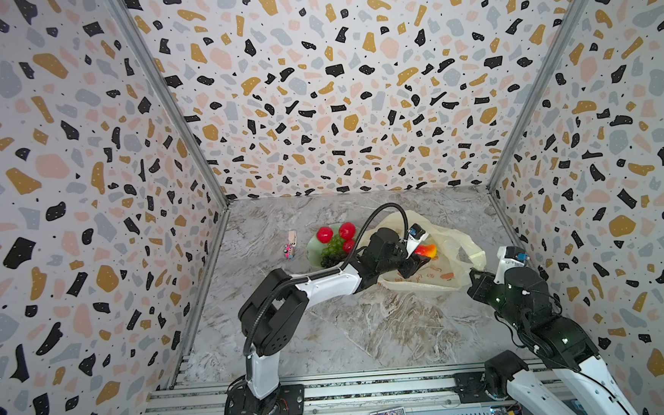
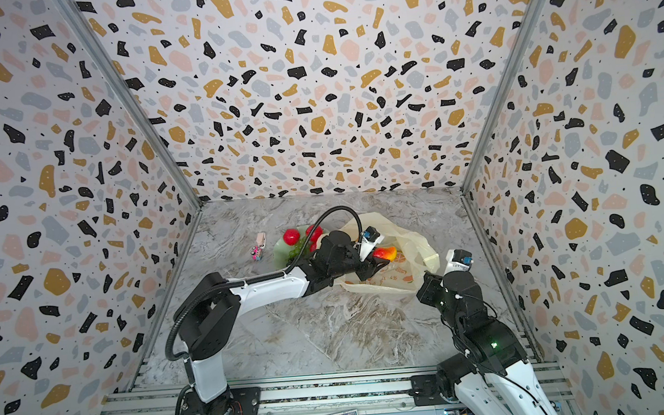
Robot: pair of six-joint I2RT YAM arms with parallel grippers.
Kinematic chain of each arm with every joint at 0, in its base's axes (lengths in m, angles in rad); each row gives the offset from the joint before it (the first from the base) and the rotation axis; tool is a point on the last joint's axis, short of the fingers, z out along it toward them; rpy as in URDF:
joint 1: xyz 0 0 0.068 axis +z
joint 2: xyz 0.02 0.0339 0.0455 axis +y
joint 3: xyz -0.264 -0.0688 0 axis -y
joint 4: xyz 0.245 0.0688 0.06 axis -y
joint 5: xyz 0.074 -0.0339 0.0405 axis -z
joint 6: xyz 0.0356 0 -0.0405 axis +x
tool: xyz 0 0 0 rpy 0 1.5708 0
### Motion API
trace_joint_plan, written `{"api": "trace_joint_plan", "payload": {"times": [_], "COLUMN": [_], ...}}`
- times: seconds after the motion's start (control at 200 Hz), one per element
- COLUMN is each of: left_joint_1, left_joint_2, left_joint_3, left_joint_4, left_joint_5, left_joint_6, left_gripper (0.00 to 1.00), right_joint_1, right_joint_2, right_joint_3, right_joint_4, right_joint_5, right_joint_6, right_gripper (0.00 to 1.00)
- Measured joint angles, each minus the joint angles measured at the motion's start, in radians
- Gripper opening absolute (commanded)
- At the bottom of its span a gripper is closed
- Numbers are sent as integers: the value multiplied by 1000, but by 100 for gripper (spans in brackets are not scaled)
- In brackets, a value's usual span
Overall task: Take fruits out of the plastic bag
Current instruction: Take out the fake fruit from the plastic bag, then place the fake fruit on the plate.
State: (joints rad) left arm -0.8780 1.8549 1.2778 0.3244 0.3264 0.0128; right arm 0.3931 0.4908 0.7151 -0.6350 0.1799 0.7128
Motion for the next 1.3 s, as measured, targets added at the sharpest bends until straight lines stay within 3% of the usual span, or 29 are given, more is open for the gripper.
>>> {"api": "trace_joint_plan", "payload": {"times": [0.265, 0.34, 0.501, 0.606, 0.756, 1.011, 1.301], "left_joint_1": [97, 140, 253, 348, 446, 445, 445], "left_joint_2": [-266, -331, -401, -387, -298, -131, -115], "left_joint_3": [-80, -111, -166, -195, -212, -202, -207], "left_joint_4": [23, 31, 35, 11, -47, -171, -189], "left_joint_5": [84, 40, -132, -261, -336, -352, -335], "left_joint_6": [-24, -50, -127, -209, -280, -294, -310], "left_gripper": [23, 24, 14, 14, 15, 13, 19], "right_joint_1": [0, 0, 0, 0, 0, 0, 0], "right_joint_2": [-8, -8, -8, -8, -8, -17, -42], "right_joint_3": [-6, -12, -21, -24, -24, 2, 25], "right_joint_4": [24, 35, 53, 62, 65, 29, 0], "right_joint_5": [5, 4, 0, -2, 2, 62, 98], "right_joint_6": [2, 1, 1, 0, -7, -47, -67], "right_gripper": [0, 0, 0, 0, 0, 0, 0]}}
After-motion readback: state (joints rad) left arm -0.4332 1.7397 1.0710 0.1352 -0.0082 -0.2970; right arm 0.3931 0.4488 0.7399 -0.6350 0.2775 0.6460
